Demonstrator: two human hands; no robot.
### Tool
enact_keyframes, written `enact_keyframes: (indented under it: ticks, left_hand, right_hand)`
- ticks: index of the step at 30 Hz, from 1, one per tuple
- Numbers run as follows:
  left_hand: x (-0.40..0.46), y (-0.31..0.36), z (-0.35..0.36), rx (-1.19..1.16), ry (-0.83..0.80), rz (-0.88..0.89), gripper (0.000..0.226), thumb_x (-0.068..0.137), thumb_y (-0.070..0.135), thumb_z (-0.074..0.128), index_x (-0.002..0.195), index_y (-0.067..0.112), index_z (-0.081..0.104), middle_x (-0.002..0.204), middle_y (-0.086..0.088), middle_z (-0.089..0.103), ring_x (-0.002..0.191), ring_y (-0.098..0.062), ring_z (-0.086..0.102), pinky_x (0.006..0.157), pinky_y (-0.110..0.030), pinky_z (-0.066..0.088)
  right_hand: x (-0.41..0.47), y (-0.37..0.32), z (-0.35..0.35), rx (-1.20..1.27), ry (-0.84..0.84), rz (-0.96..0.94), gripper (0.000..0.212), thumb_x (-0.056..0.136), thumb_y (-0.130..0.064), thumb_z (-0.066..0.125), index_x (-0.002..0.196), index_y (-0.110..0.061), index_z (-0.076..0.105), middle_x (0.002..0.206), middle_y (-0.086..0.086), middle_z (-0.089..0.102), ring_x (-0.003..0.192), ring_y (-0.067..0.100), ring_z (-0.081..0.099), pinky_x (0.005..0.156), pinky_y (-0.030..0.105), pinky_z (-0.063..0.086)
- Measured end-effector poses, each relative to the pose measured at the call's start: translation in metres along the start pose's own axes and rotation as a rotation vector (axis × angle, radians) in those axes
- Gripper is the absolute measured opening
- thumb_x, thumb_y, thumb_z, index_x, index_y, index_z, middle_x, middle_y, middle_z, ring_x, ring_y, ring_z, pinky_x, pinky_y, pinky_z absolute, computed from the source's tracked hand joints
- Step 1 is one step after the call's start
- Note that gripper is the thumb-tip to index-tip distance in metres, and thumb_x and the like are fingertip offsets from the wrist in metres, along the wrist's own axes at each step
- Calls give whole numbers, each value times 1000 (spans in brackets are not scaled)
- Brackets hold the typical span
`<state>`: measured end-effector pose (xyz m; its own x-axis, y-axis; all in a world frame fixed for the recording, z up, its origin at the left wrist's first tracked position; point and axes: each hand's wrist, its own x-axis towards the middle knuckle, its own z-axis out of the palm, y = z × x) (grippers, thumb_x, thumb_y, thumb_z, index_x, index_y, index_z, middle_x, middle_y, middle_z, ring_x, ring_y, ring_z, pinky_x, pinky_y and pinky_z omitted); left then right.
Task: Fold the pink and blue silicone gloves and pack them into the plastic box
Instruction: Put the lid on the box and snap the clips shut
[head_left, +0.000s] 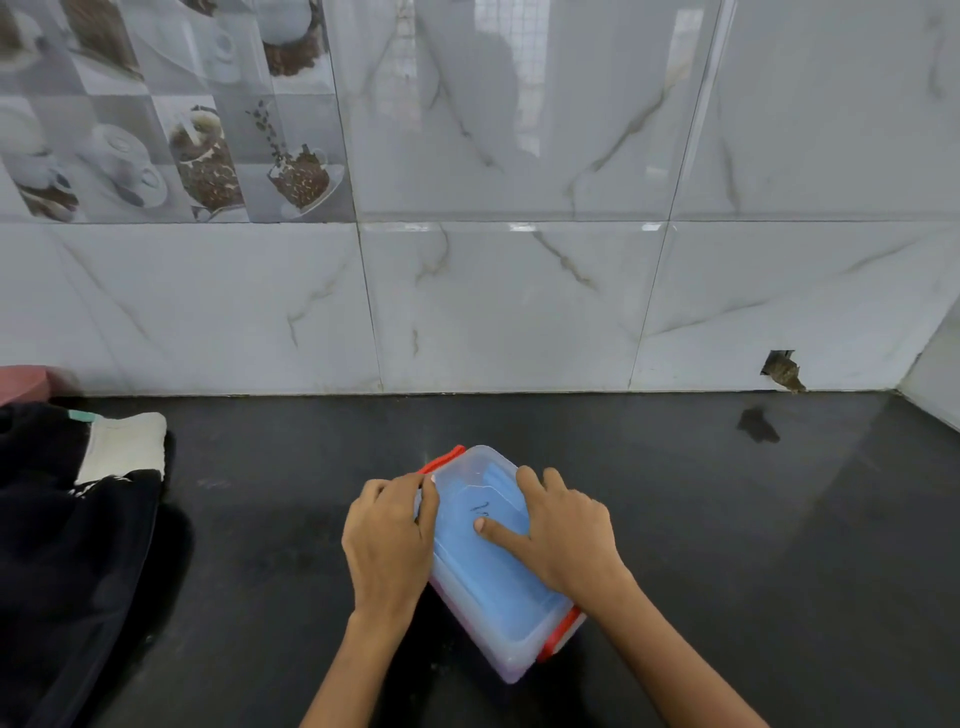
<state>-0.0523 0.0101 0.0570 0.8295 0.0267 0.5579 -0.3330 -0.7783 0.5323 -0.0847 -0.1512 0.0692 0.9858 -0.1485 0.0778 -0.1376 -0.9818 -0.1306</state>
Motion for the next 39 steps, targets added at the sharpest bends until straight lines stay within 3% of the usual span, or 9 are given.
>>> enact_keyframes:
  ticks: [3, 7, 10, 13, 16, 20, 24, 30, 39]
  left_hand:
    - [-1, -5, 1, -53, -38, -122, 15, 92, 17, 54, 80, 15, 64, 74, 4, 61, 71, -18, 57, 58, -35, 48]
    - [-13, -4, 4, -292, -240, -339, 23, 94, 19, 46, 115, 22, 56, 106, 7, 60, 93, -13, 57, 83, -33, 49]
    - [-16, -5, 3, -451, -403, -403, 35, 97, 16, 41, 130, 27, 45, 115, 10, 52, 98, -10, 55, 89, -30, 45]
    - [-13, -9, 2, -759, -507, -594, 40, 99, 21, 42, 138, 30, 38, 131, 5, 50, 112, -16, 57, 96, -41, 50]
    - [-10, -19, 6, -976, -513, -751, 43, 95, 24, 52, 136, 34, 41, 127, -1, 56, 107, -24, 63, 85, -46, 56]
    - [-14, -30, 12, -1336, -667, -931, 60, 71, 32, 74, 126, 19, 53, 122, -19, 63, 103, -39, 65, 84, -58, 53]
    - [-21, -28, 16, -1618, -898, -1031, 77, 44, 29, 90, 113, 8, 60, 106, -24, 68, 86, -39, 70, 65, -47, 56]
    - [-26, -33, 24, -1714, -946, -965, 58, 44, 31, 90, 96, 9, 75, 102, -20, 70, 84, -36, 70, 66, -46, 57]
    - [-29, -30, 32, -1743, -919, -934, 57, 44, 39, 90, 93, 12, 76, 99, -17, 72, 82, -33, 71, 69, -44, 58]
  right_hand:
    - [-11, -11, 7, 16, 9, 167, 68, 81, -78, 24, 118, -25, 45, 90, 1, 47, 69, 17, 47, 59, 28, 38]
    - [-20, -22, 10, 38, -6, 284, 61, 87, -71, 21, 106, -22, 52, 74, -2, 43, 60, 13, 41, 44, 24, 22]
    - [-19, -16, 12, 108, 4, 213, 52, 91, -65, 23, 113, -23, 45, 84, -3, 49, 66, 14, 47, 53, 25, 36]
    - [-11, 0, 17, 677, 16, 20, 32, 94, -42, 44, 122, -35, 28, 123, -1, 41, 94, 16, 59, 80, 34, 54]
    - [0, 18, 26, 1408, -126, 71, 70, 88, -11, 57, 134, -39, 13, 126, -13, 42, 102, 12, 60, 71, 22, 57]
    - [3, 25, 53, 1930, -505, 189, 99, 58, -29, 74, 144, -19, 26, 132, 18, 53, 112, 39, 59, 86, 51, 53]
    - [1, 19, 62, 2083, -642, 209, 112, 45, -31, 87, 141, -10, 33, 127, 23, 55, 101, 37, 62, 73, 46, 55]
    - [2, 20, 64, 2077, -642, 208, 115, 43, -36, 90, 141, -11, 36, 119, 19, 61, 94, 33, 67, 68, 43, 57]
    - [2, 33, 58, 1915, -539, 172, 68, 75, -34, 60, 137, -14, 39, 121, 15, 63, 101, 29, 66, 74, 39, 56]
